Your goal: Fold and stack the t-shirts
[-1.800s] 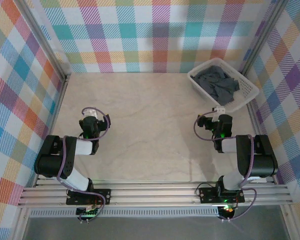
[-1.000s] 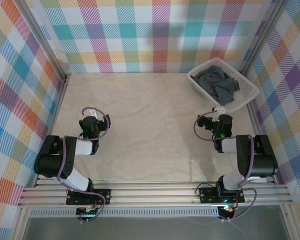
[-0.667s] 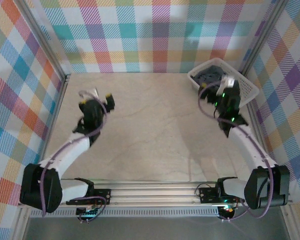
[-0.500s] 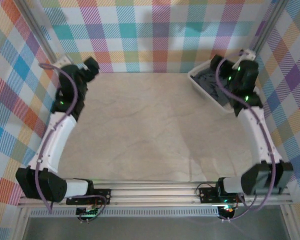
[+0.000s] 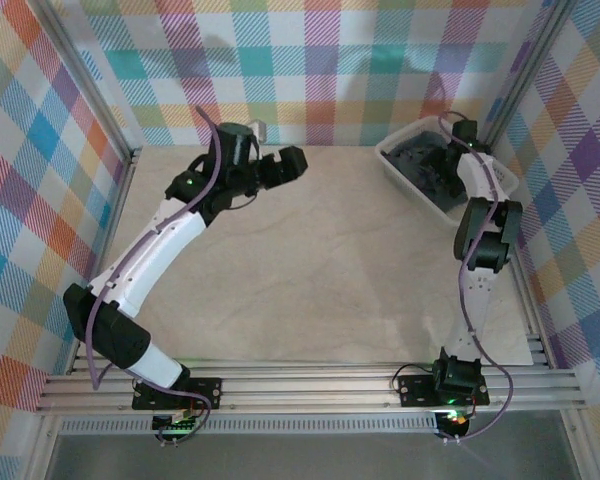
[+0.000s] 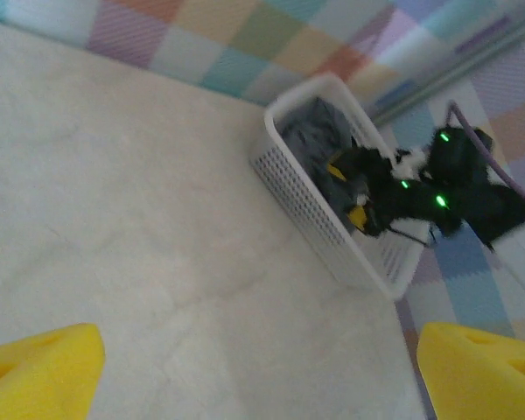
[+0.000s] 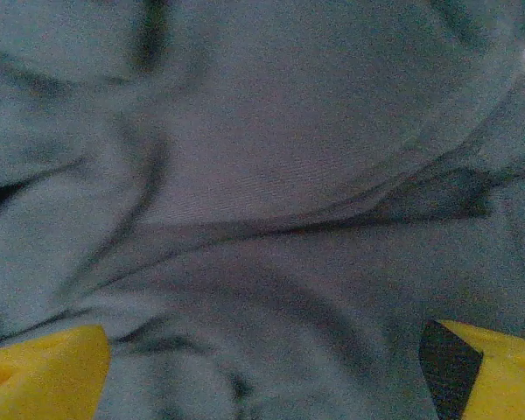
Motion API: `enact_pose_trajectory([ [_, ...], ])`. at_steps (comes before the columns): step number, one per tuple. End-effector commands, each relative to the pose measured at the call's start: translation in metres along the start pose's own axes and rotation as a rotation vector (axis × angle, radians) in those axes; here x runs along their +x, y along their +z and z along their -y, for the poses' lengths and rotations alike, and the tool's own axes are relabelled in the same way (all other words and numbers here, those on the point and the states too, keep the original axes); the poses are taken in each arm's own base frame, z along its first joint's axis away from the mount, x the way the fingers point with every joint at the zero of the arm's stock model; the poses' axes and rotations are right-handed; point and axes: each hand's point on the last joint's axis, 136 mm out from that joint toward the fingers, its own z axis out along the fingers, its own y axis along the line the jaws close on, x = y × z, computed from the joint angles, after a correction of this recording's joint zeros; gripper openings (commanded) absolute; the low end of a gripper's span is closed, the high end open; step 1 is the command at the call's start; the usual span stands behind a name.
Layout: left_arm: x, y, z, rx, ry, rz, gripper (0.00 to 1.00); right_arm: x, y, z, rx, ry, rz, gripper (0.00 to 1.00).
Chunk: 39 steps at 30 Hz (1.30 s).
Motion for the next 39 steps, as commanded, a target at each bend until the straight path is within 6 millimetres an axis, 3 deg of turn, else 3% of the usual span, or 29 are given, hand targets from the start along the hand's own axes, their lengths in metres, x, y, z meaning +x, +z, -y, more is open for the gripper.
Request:
enact_pose_trajectory([
  [1,0.016,-0.015,0.011,0.028,-0.021,-0.018,0.91,-0.002,0.003,-0.003,-0.023,0.067,-0.057,0.9],
  [3,0.022,-0.017,0.011,0.019,-0.024,-0.027,0.9,-0.002,0.015,0.001,-0.019,0.089,-0.068,0.84],
  [4,0.024,-0.019,0.01,0.015,-0.024,-0.028,0.89,-0.003,0.018,0.001,-0.027,0.094,-0.066,0.76],
  [7,0.025,-0.025,0.007,-0.001,-0.024,-0.021,0.87,-0.012,0.019,-0.005,-0.07,0.083,-0.035,0.37],
  [9,0.024,-0.029,0.006,-0.009,-0.022,-0.012,0.87,-0.018,0.011,-0.015,-0.119,0.061,0.002,0.14],
  [11,0.025,-0.029,0.003,-0.019,-0.019,-0.013,0.86,-0.026,-0.01,-0.027,-0.166,0.044,0.078,0.0],
  [12,0.026,-0.028,0.002,-0.023,-0.017,-0.016,0.86,-0.028,-0.022,-0.032,-0.186,0.034,0.113,0.0],
  [18,0.032,-0.019,-0.003,-0.038,-0.024,-0.039,0.85,-0.034,-0.129,-0.065,-0.302,-0.019,0.386,0.0],
  [24,0.032,-0.01,-0.006,-0.065,-0.019,-0.056,0.84,-0.044,-0.26,-0.11,-0.461,-0.093,0.61,0.0],
  [29,0.031,-0.012,-0.016,-0.124,-0.016,-0.048,0.84,-0.056,-0.382,-0.157,-0.694,-0.192,0.763,0.0],
  [33,0.027,-0.024,-0.039,-0.248,-0.011,-0.02,0.86,-0.035,-0.478,-0.19,-0.879,-0.304,0.853,0.0],
  [35,0.024,-0.033,-0.05,-0.3,-0.013,-0.004,0.87,-0.015,-0.514,-0.203,-0.954,-0.355,0.875,0.0],
  [39,0.016,-0.054,-0.073,-0.404,-0.027,0.04,0.9,0.044,-0.559,-0.227,-1.068,-0.475,0.862,0.0],
])
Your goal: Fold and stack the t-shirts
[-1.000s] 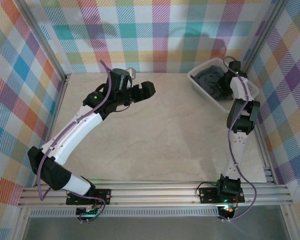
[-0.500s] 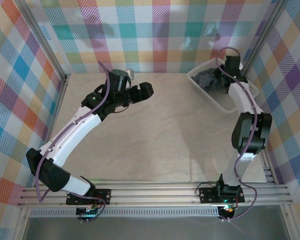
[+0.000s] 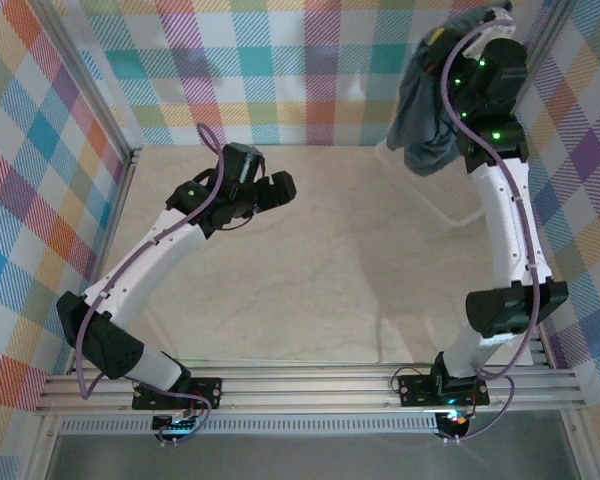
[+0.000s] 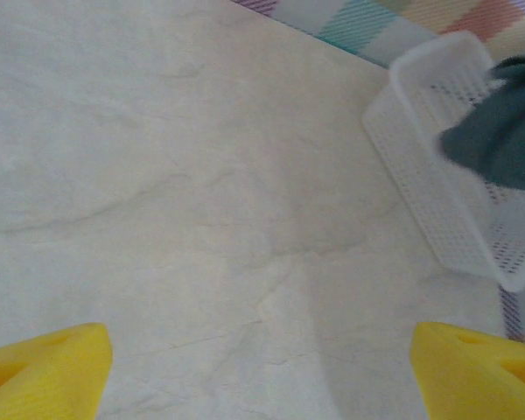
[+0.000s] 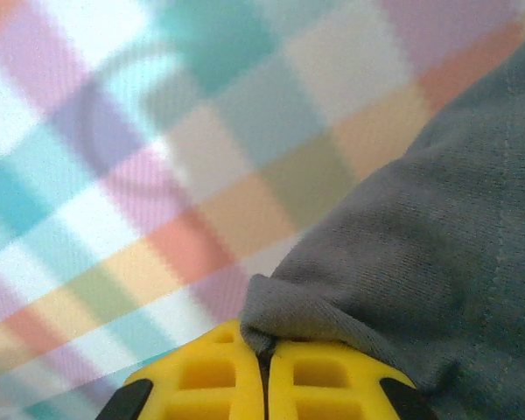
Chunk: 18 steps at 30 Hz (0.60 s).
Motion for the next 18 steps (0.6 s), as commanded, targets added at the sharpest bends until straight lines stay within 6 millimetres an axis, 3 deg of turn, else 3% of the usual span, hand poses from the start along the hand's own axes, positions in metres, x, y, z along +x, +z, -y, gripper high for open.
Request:
enact_pose_trajectory([
  [1,-0.019,-0.032,-0.034,-0.134,-0.025,0.087,0.92,-0.016,-0.037,-0.089,-0.21,-0.099,0.039,0.0],
  [4,-0.028,-0.05,-0.057,-0.223,-0.042,0.143,0.96,0.045,-0.044,-0.128,-0.267,-0.129,-0.095,0.0],
  [6,-0.035,-0.068,-0.074,-0.292,-0.06,0.198,0.97,0.114,-0.048,-0.146,-0.289,-0.103,-0.235,0.0],
  [7,-0.037,-0.077,-0.082,-0.328,-0.068,0.224,0.98,0.15,-0.051,-0.153,-0.301,-0.087,-0.31,0.07],
  [9,-0.043,-0.098,-0.1,-0.397,-0.089,0.283,0.98,0.233,-0.069,-0.169,-0.335,-0.087,-0.497,0.4],
  [11,-0.044,-0.113,-0.109,-0.414,-0.099,0.314,0.98,0.294,-0.092,-0.176,-0.358,-0.087,-0.642,0.57],
  [12,-0.043,-0.119,-0.113,-0.413,-0.102,0.321,0.99,0.317,-0.103,-0.174,-0.355,-0.089,-0.698,0.61],
  [15,-0.032,-0.123,-0.119,-0.396,-0.096,0.292,0.96,0.339,-0.112,-0.133,-0.239,-0.067,-0.742,0.68],
  [18,-0.009,-0.107,-0.126,-0.375,-0.089,0.191,0.93,0.353,-0.106,-0.083,-0.145,-0.014,-0.809,0.67],
])
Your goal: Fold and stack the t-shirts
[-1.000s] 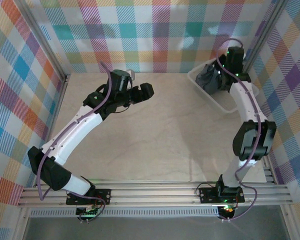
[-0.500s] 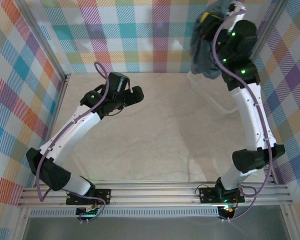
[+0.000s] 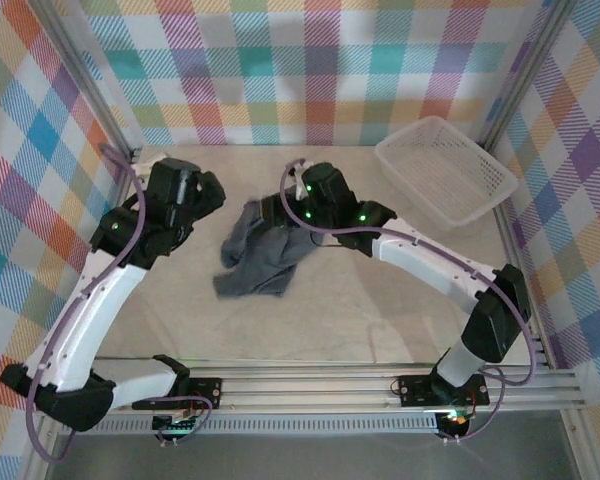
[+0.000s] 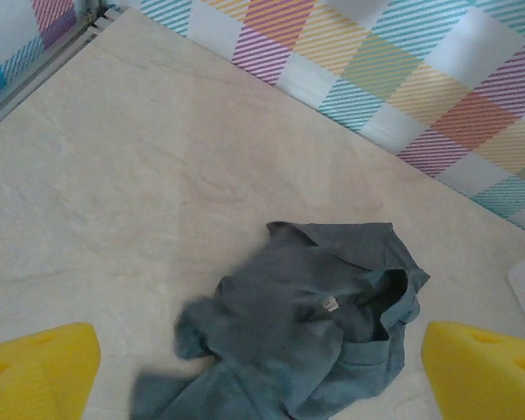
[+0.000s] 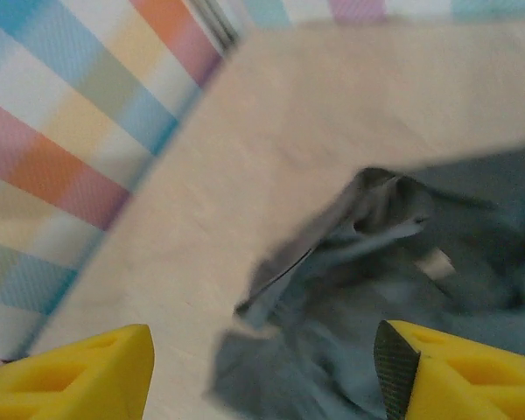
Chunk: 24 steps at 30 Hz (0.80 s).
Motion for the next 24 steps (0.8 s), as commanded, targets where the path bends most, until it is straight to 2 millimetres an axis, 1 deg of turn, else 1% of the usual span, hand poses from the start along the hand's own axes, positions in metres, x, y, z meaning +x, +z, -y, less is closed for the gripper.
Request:
enact_pose_trajectory([
  [1,0.04,0.02,-0.017,-0.05,0.055,-0.151,0.92,-0.029,-0.02,0.048,0.042,0.159,0.043,0.67],
  [4,0.072,0.038,-0.022,-0.069,0.059,-0.283,0.89,-0.002,0.007,0.089,0.081,0.242,-0.111,0.65],
  [6,0.093,0.055,-0.02,-0.07,0.07,-0.364,0.86,0.016,0.026,0.113,0.125,0.295,-0.197,0.64],
  [10,0.127,0.09,-0.015,-0.084,0.065,-0.489,0.84,0.039,0.061,0.145,0.184,0.388,-0.297,0.64],
  [12,0.141,0.107,-0.01,-0.083,0.065,-0.535,0.82,0.045,0.078,0.153,0.2,0.396,-0.322,0.63],
  [13,0.147,0.116,-0.007,-0.085,0.065,-0.553,0.79,0.048,0.086,0.159,0.22,0.4,-0.332,0.62],
  [16,0.16,0.137,-0.002,-0.105,0.069,-0.602,0.7,0.044,0.107,0.169,0.245,0.36,-0.329,0.62],
  [17,0.165,0.142,-0.001,-0.115,0.069,-0.619,0.69,0.043,0.114,0.174,0.254,0.345,-0.333,0.62],
  [18,0.172,0.148,0.0,-0.124,0.069,-0.641,0.69,0.043,0.122,0.176,0.254,0.327,-0.342,0.63],
  [21,0.188,0.162,-0.008,-0.177,0.087,-0.683,0.69,0.056,0.146,0.189,0.278,0.288,-0.413,0.61],
  [24,0.199,0.173,-0.018,-0.22,0.112,-0.696,0.75,0.063,0.162,0.196,0.274,0.263,-0.427,0.6],
])
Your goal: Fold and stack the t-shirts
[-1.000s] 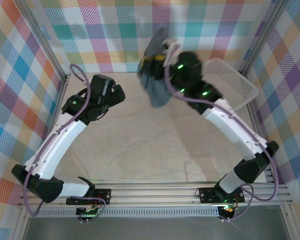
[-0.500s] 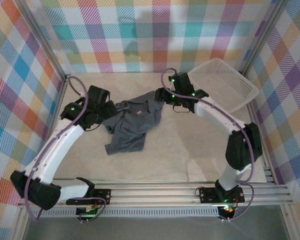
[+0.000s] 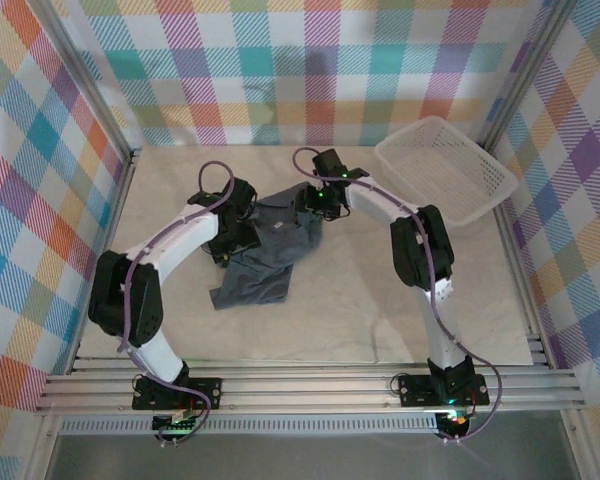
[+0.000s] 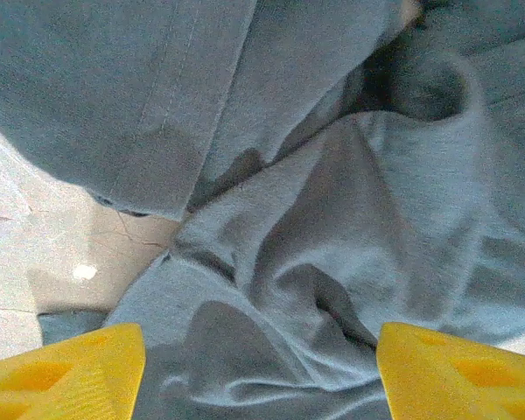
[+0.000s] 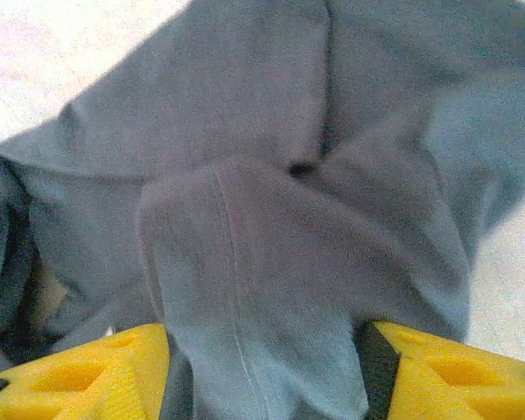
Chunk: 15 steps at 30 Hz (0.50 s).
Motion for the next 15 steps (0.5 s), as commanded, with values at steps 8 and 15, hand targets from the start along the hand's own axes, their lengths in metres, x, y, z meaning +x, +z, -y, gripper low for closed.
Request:
enact_pose_trajectory([
  [8,-0.002,0.044,-0.012,-0.098,0.061,-0.023,0.22,0.018,0.007,0.032,0.14,0.019,-0.059,0.06],
  [15,0.012,0.043,-0.029,-0.114,0.058,-0.013,0.0,0.01,-0.092,0.058,0.17,0.133,0.164,0.0],
])
